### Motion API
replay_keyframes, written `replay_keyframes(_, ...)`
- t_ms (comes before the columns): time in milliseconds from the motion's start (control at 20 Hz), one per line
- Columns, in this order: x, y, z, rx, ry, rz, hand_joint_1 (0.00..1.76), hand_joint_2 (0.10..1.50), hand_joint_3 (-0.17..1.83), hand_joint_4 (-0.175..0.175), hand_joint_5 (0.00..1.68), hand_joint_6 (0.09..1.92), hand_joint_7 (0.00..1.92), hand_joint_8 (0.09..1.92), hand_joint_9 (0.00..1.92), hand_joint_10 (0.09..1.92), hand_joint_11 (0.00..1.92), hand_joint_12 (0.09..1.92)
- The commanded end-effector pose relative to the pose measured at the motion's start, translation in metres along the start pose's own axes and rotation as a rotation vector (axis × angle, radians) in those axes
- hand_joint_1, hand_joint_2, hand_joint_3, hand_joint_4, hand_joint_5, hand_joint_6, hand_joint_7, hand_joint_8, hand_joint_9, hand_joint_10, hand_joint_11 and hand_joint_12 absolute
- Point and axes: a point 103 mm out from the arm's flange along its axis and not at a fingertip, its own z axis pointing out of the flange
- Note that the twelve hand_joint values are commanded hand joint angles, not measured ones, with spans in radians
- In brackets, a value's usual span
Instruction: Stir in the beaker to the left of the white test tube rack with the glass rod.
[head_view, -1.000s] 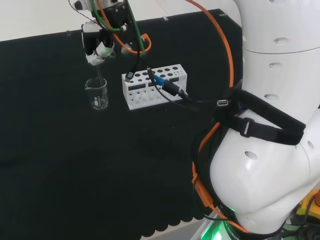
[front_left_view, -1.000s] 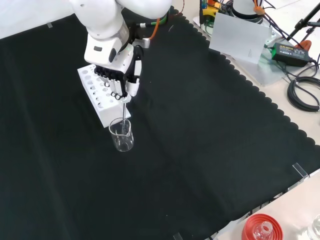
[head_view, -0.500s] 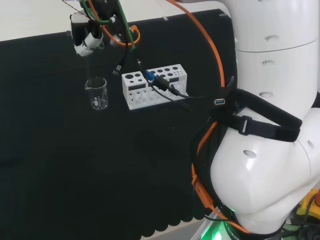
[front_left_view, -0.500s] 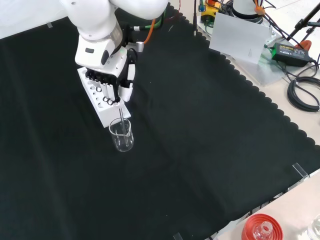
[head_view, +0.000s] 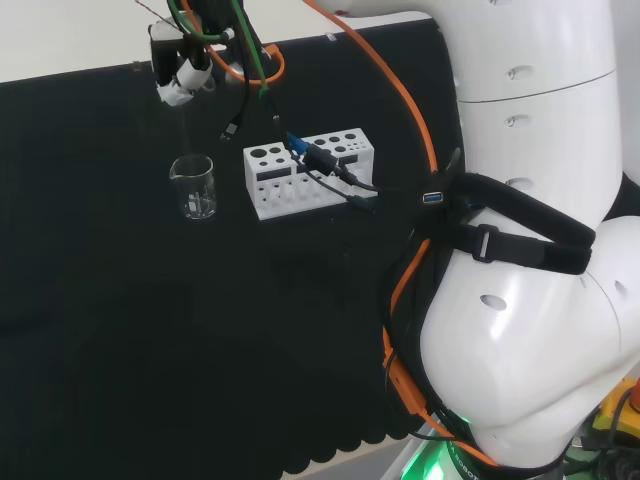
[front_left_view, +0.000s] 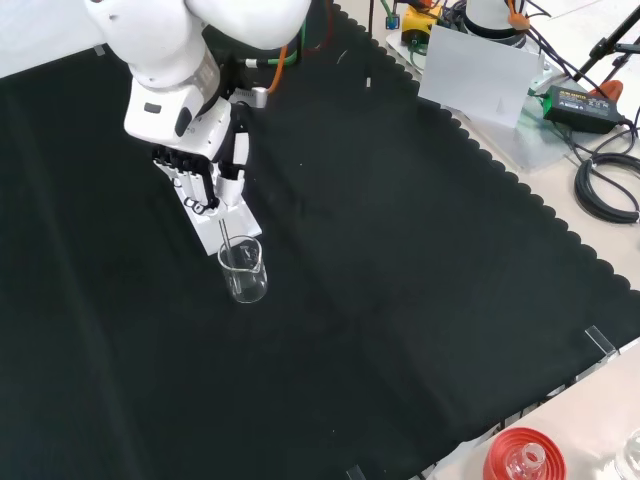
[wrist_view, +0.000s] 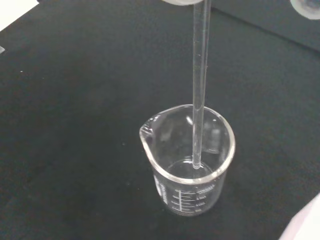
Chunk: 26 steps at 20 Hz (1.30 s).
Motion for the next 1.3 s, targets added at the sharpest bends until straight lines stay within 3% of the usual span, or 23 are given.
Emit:
replay_keyframes(50, -0.01, -0.028, -0.002, 0.011, -0.008, 0.035, 1.33, 1.06, -0.17, -0.175, 1.28, 0.35, 1.39, 0.55, 1.81, 0.26, 1.67, 0.46)
replay_keyframes(300, -0.001, -0.031, -0.002, 0.004, 0.003, 0.023, 1.33, 1.06, -0.17, -0.175, 1.28, 0.35, 1.39, 0.55, 1.81, 0.26, 1.67, 0.46)
replay_keyframes(450, 0.022, -0.03, -0.004, -0.006, -0.024, 0.018, 1.33, 1.06, -0.17, -0.175, 1.28, 0.35, 1.39, 0.55, 1.81, 0.26, 1.67, 0.46)
replay_keyframes(650, 0.031, -0.018, -0.002, 0.0, 0.006, -0.002, 1.33, 1.06, -0.17, -0.175, 1.28, 0.35, 1.39, 0.55, 1.81, 0.26, 1.67, 0.46)
replay_keyframes(950, 0.012, 0.0, -0.007, -0.001, 0.014, -0.008, 1.33, 1.06, -0.17, -0.175, 1.28, 0.35, 1.39, 0.55, 1.81, 0.26, 1.67, 0.47)
replay_keyframes(1300, -0.016, 0.0, -0.018, -0.013, 0.013, 0.019, 1.33, 1.06, -0.17, -0.175, 1.28, 0.35, 1.39, 0.55, 1.81, 0.26, 1.67, 0.47)
